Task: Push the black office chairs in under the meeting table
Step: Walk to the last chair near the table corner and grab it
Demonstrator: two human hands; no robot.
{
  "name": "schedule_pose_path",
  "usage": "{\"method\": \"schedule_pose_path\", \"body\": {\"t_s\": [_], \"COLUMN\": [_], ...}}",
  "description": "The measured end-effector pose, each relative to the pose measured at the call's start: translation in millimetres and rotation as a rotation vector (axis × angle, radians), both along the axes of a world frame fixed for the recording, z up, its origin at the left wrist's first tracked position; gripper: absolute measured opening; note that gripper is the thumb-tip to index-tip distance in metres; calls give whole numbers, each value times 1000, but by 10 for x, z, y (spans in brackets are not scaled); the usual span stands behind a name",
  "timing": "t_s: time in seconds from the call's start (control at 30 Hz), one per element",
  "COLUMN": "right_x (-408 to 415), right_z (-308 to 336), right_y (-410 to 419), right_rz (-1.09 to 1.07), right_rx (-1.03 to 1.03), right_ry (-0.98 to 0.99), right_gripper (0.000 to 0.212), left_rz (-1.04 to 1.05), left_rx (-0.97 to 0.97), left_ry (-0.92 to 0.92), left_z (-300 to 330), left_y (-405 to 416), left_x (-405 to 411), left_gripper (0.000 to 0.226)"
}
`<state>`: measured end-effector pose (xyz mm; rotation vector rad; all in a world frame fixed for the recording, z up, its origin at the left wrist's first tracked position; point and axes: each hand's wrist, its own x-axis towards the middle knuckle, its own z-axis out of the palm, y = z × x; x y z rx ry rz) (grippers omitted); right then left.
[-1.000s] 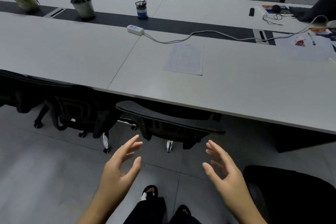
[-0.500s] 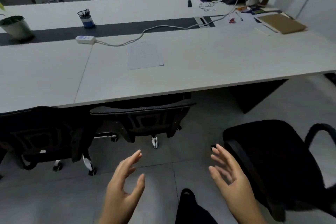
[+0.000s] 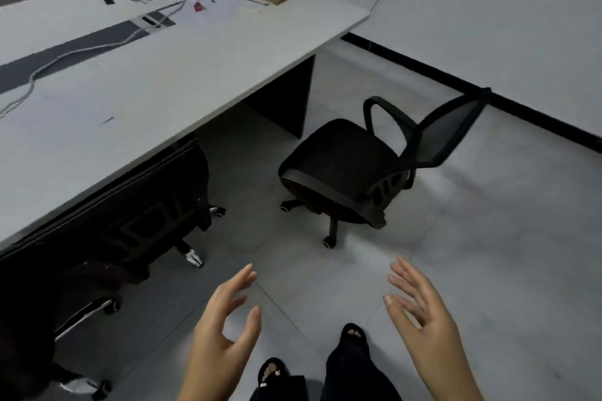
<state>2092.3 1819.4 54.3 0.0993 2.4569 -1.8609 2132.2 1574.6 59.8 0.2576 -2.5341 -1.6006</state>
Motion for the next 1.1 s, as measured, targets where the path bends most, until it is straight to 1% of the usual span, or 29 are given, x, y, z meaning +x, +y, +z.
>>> {"method": "schedule_pose_path", "body": {"t_s": [0.2,0.3,0.4,0.5,0.6,0.63,0.77,0.93,1.1], "right_x": [282,380,446,456,361,302,-12,-596,-1511], "right_z": [-10,20,53,31,2,-9,-37,-96,-92], "right_y": [910,1548,2205,2713,3034,3106,3296,3530,3771], "right_rz": [-125,-178,-219,-224,-200,-187,-140,-124,-126], "right_rx": [-5,-4,13,22,18,13,13,46,100], "right_ry": [28,23,24,16,9,10,10,23,61], "right_gripper": [49,51,53,53,49,49,52,51,53], "left_rz": [-113,-170,-235,-281,-281,-273,-235,-212,-184], "left_rx": [29,43,79,96,86,77,28,44,60], "left_ry": [25,26,20,9,-1,-2,-28,-29,19], "left_z": [-8,-48,-33,-47,-6,-8,-21,-113,-144], "left_y": [900,1557,2295,2871,3201,3265,3465,3716,3904], "left_x": [-63,-117,-182,-239,-307,-347,-615,-1185,-2091], "left_gripper": [48,58,48,49,48,50,71,67,65]}}
